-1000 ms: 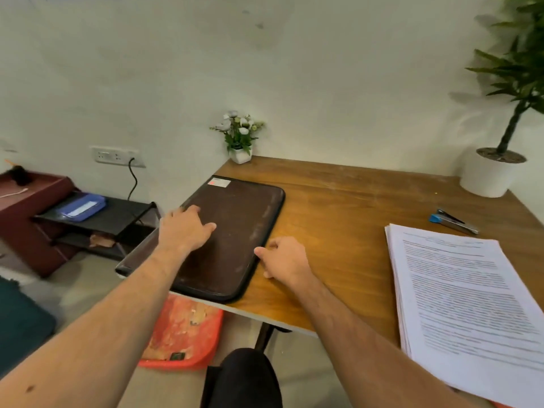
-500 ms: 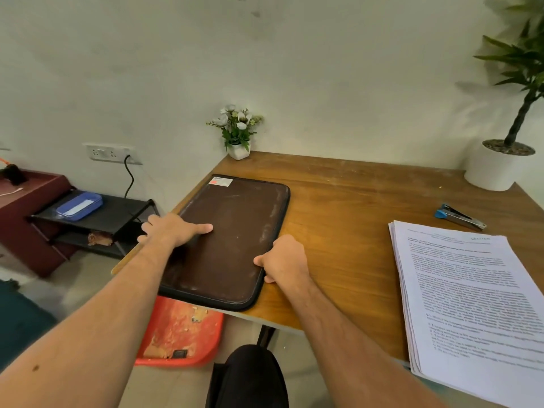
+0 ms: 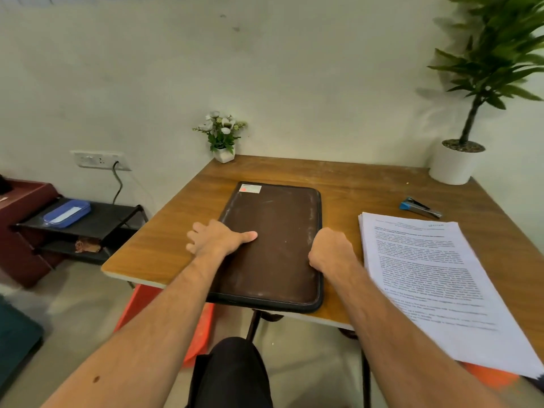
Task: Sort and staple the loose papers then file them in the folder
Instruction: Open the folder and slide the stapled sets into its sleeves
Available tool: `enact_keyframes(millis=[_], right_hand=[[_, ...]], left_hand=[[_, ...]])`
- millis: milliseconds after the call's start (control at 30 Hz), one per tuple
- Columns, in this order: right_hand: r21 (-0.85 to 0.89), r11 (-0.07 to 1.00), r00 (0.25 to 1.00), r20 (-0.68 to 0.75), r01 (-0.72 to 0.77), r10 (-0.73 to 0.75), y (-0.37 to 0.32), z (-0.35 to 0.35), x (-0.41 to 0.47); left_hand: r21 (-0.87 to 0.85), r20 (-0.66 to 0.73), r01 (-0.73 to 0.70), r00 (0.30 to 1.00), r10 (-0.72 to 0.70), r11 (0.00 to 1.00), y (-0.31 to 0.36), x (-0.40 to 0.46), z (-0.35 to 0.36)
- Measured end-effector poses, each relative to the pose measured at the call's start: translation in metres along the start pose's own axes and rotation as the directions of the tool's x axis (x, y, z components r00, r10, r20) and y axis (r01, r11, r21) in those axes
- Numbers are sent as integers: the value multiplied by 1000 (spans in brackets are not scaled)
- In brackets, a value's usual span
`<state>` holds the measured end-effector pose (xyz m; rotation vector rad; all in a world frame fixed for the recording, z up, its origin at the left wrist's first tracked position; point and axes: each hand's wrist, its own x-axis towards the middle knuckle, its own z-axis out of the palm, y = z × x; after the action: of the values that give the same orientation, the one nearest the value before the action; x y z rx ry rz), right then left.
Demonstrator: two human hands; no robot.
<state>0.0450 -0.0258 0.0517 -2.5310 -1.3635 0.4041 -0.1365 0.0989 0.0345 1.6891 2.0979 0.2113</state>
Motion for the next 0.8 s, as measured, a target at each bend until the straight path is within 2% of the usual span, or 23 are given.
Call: enact_keyframes(millis=[533,633,733,800], right_hand=[[5,987,978,-128,-163,162,81,-42,-22],[-4,986,980,-107,-169,168,91,-43,-24],[-30,986,984,-67,-166,163,99,-39,-24],[-40,984,985,-24,-172,171,103,-43,-22]], left_hand=[[-43,87,-126,988,130,991,65,-71,42],[-42,74,-145,986,148,989,64,-75,46],[-87,118,-188,973,198,978,58,-60,42],[-46,122,-231,964,235,972,58,-49,32]])
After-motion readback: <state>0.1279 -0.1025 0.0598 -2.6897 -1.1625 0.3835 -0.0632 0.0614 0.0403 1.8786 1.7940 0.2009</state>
